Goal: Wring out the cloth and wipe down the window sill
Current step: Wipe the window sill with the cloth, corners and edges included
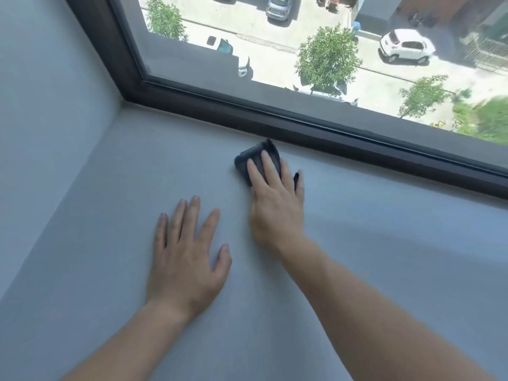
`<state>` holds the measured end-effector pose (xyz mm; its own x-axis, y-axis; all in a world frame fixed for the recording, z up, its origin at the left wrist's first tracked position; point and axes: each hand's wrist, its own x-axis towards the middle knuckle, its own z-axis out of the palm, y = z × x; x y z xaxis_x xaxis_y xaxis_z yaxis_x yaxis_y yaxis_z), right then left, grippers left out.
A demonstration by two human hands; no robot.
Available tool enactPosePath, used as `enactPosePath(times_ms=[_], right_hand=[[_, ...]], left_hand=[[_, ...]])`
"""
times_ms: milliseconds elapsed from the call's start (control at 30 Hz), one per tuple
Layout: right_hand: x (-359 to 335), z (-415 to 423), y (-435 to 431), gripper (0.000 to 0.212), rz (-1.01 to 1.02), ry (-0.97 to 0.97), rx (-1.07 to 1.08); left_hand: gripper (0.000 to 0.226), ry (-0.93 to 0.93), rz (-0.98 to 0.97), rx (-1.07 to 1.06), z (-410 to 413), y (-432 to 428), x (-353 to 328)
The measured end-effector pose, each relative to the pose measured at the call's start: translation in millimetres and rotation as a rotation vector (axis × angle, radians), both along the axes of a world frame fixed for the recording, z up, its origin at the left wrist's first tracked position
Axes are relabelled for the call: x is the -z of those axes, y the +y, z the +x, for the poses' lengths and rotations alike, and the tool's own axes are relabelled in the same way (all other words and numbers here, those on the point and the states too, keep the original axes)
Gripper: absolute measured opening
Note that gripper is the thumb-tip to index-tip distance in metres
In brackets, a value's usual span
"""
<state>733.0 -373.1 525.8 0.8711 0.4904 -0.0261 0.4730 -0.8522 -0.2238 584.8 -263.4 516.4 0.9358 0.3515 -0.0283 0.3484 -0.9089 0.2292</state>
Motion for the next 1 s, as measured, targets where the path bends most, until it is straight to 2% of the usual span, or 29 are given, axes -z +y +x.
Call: enactPosePath(times_ms=[33,67,167,233,267,367,433,500,600,633,700,800,867,933,1000], right_hand=[[0,4,-10,0.067,-0.021,-0.002,-0.018],[0,11,-28,0.066,-0.037,-0.002,0.052],[-5,26,-92,0.057,-0.004,0.048,0.515],[-9,19,-93,0.056,0.038,0.063,0.656],[-9,10,-77,0.057,0.056,0.047,0.603],[-5,-24,-21,0.060,0.059,0.006,0.113],[-2,-34,-18,0.059,0.025,0.024,-0.092],[-2,-20,-46,0.057,0.008,0.033,0.006],[-4,-3,-85,0.054,0.058,0.056,0.470],[-5,-4,-82,0.054,0.073,0.065,0.562],[-6,-21,-51,0.059,0.079,0.047,0.486],[-2,-60,-21,0.065,0.075,0.032,0.052],[-1,-60,-39,0.062,0.038,0.051,-0.054],[1,-44,-73,0.060,-0.011,0.047,0.094],[-3,-34,-96,0.057,0.020,0.071,0.421]], left_hand=[[0.066,0.004,0.003,0.004,-1,0,0],[0.067,0.008,0.004,0.007,-1,0,0],[0.067,0.023,0.008,0.009,-1,0,-2],[0.067,0.023,0.012,0.007,0,1,-2],[0.068,0.022,0.014,0.003,0,2,-3],[0.068,0.006,0.009,0.005,2,4,-4],[0.068,0.001,0.003,0.006,1,4,-4],[0.069,0.000,-0.001,0.008,1,3,-4],[0.069,0.000,-0.003,0.016,1,4,-4],[0.069,0.000,-0.001,0.015,1,4,-3],[0.069,0.000,-0.007,0.009,2,5,-2],[0.067,-0.009,-0.045,0.013,2,6,-2],[0.066,-0.007,-0.054,0.015,1,5,-2],[0.066,-0.010,-0.055,0.018,1,4,-4],[0.067,-0.010,-0.062,0.028,1,4,-4]])
